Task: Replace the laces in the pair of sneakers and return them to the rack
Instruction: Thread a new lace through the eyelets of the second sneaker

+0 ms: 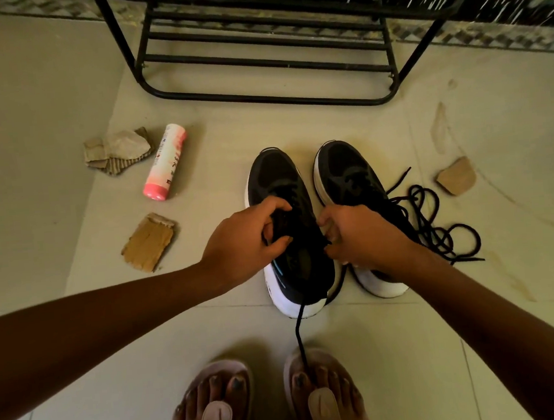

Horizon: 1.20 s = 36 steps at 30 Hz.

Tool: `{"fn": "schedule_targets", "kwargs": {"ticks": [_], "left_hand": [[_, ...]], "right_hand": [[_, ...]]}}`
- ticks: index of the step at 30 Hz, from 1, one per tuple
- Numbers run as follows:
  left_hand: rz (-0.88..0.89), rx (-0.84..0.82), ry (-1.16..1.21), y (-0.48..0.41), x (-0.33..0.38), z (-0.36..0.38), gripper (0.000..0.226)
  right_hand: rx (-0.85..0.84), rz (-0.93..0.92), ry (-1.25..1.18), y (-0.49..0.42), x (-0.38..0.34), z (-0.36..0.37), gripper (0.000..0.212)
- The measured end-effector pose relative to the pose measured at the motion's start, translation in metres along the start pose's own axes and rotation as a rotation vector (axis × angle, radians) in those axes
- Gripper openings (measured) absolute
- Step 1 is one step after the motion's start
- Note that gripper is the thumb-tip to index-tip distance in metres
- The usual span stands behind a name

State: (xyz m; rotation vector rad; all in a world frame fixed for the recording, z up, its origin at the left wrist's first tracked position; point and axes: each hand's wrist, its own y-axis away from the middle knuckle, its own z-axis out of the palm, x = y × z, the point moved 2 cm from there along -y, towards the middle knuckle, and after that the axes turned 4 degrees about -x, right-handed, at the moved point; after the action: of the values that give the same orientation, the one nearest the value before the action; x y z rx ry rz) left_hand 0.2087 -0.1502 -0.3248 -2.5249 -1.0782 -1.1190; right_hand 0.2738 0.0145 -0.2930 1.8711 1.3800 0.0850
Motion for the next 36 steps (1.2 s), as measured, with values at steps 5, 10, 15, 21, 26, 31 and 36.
{"fn": "schedule_targets", "kwargs": {"ticks": [5, 10, 15, 21, 26, 31, 36], "left_hand": [[0.116, 0.004, -0.115, 0.001, 0.003, -0.001, 0.029], [0.061, 0.023, -0.027, 0.001, 0.000, 0.003, 0.036], [-0.016, 0.034, 0.047, 0.000, -0.004, 0.008, 0.038], [0.125, 0.074, 0.263, -0.024, 0.021, -0.011, 0.062], [0.142, -0.004, 0.366, -0.043, 0.030, -0.026, 0.011], [-0.076, 0.135, 0.693, -0.043, 0.020, -0.036, 0.008], [-0.314, 0.194, 0.839, -0.046, 0.013, -0.036, 0.011]], "right_hand": [[-0.076, 0.003, -0.132, 0.002, 0.007, -0.014, 0.004], [0.128, -0.094, -0.368, 0.012, 0.001, -0.045, 0.016], [0.125, -0.131, -0.497, 0.015, -0.010, -0.061, 0.021], [0.125, -0.213, -0.525, 0.017, -0.020, -0.067, 0.013], [0.198, -0.237, -0.471, 0.017, -0.014, -0.076, 0.003], [0.226, -0.135, -0.242, 0.011, 0.018, -0.074, 0.014], [0.124, -0.035, -0.289, 0.000, 0.035, -0.057, 0.011]]}}
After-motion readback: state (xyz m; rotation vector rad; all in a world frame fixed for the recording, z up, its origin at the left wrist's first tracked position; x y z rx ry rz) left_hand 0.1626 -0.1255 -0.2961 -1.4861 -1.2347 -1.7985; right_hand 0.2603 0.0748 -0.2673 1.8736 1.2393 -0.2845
